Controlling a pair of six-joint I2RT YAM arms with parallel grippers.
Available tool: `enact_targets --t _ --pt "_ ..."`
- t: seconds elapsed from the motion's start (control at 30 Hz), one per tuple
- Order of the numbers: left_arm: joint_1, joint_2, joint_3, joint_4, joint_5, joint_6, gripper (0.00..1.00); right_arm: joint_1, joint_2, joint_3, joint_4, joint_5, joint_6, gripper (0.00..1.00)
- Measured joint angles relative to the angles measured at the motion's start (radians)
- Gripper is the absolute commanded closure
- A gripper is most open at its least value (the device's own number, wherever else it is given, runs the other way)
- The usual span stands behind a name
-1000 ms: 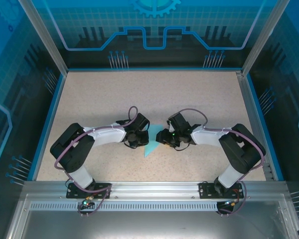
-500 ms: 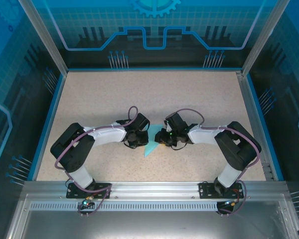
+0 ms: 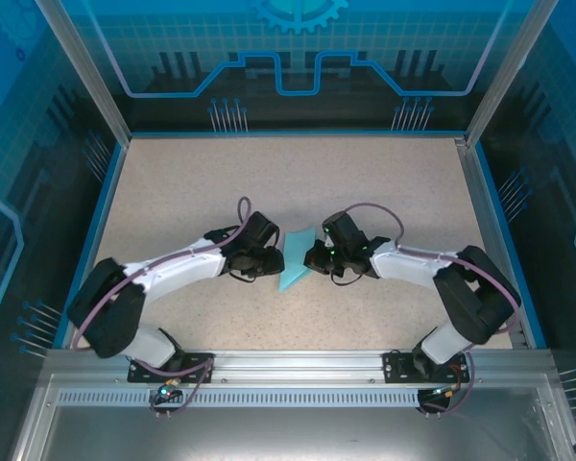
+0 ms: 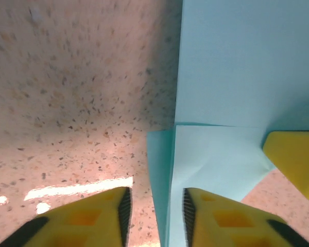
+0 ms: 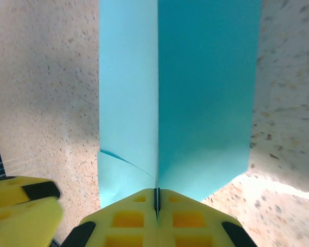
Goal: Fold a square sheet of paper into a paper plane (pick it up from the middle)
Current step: Fourth fold the wing at the center of the table.
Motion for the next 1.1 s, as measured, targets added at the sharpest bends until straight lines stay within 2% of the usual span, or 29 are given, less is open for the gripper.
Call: enact_targets --t 0.2,0.37,0.57,0.83,1.1 --pt "0.004 -0.192 -0.003 -0.004 -0.039 0.031 0.39 0.056 -0.105 0.095 -0.159 0.148 0.001 0.99" --pt "0.004 -0.276 -0.044 0.029 -0.043 0.078 0.35 0.106 -0.124 0.169 -0.235 0.258 0.036 0.98" --pt "0.005 -0.277 -0.141 0.124 -0.016 0.158 0.35 0.135 -0.105 0.188 -0.269 0.328 0.135 0.98" --pt "-0.001 -0.259 -0.296 0.350 0.044 0.267 0.29 0.135 -0.021 0.134 -0.242 0.328 0.287 0.98" --pt "-0.031 -0.130 -0.310 0.492 0.084 0.367 0.33 0.129 0.015 0.127 -0.243 0.296 0.377 0.98"
